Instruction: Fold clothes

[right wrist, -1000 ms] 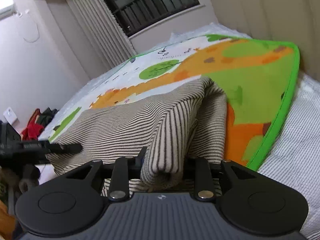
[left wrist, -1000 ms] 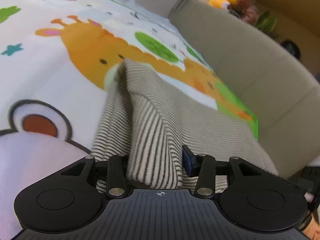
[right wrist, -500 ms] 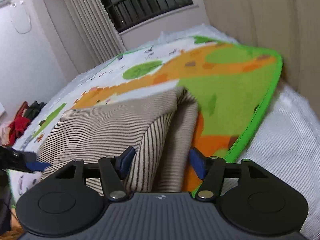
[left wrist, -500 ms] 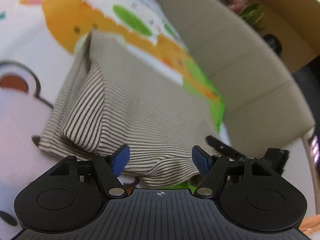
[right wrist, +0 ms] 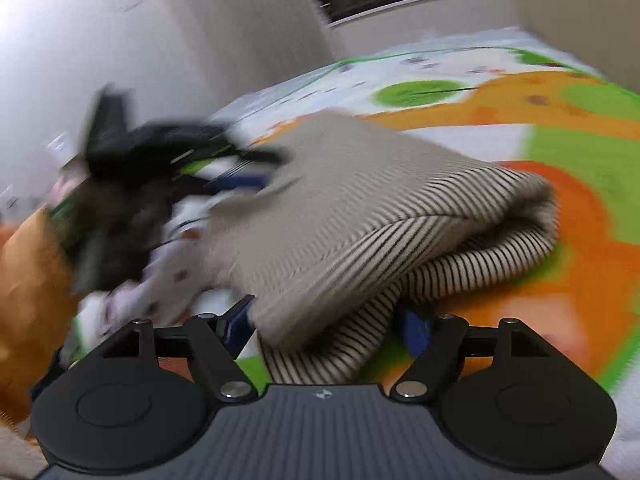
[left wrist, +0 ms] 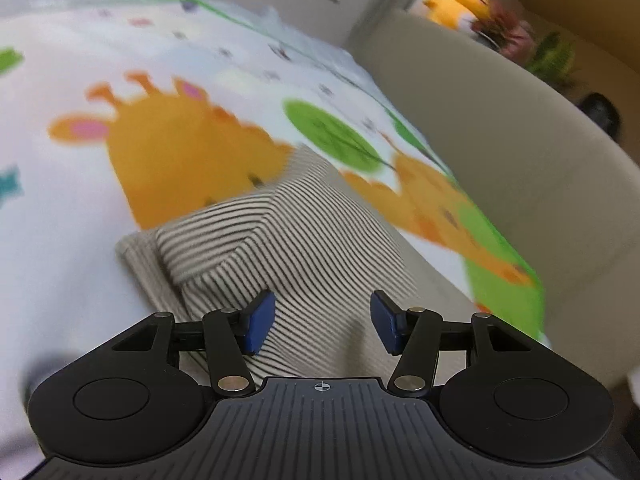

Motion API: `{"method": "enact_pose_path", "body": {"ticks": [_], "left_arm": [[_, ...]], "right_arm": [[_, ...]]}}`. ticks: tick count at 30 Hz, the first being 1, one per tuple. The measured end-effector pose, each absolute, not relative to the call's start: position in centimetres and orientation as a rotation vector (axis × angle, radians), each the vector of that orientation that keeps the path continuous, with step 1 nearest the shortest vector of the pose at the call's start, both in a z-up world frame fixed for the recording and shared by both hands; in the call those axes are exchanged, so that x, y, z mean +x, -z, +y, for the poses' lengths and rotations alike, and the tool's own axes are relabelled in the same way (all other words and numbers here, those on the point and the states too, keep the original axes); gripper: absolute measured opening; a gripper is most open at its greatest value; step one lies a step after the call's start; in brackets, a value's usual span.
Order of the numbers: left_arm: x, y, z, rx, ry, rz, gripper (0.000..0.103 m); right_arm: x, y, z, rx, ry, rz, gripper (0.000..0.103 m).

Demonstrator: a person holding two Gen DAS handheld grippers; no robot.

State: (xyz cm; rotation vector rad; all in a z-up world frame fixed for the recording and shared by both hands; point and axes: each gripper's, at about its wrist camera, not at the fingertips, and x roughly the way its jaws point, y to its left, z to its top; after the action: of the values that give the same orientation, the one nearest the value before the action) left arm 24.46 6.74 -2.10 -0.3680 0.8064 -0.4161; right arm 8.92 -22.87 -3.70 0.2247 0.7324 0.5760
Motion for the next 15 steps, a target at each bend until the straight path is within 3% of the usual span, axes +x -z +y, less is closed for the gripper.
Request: {"method": "enact_pose_path", "body": {"ticks": [5,15], "left_arm": [[25.4,1.1,7.7,-0.398,0.361,0.774,0.076],[20.2,-2.0,7.1,-0.284,0.487,0.678,0.080]], "right_arm": [[8.6,2.9,-18.3,0.146,-0.699,0.724,0.078],[8.4,-0.2,-23.3,0.199,-0.645,0.628,0.078]]}}
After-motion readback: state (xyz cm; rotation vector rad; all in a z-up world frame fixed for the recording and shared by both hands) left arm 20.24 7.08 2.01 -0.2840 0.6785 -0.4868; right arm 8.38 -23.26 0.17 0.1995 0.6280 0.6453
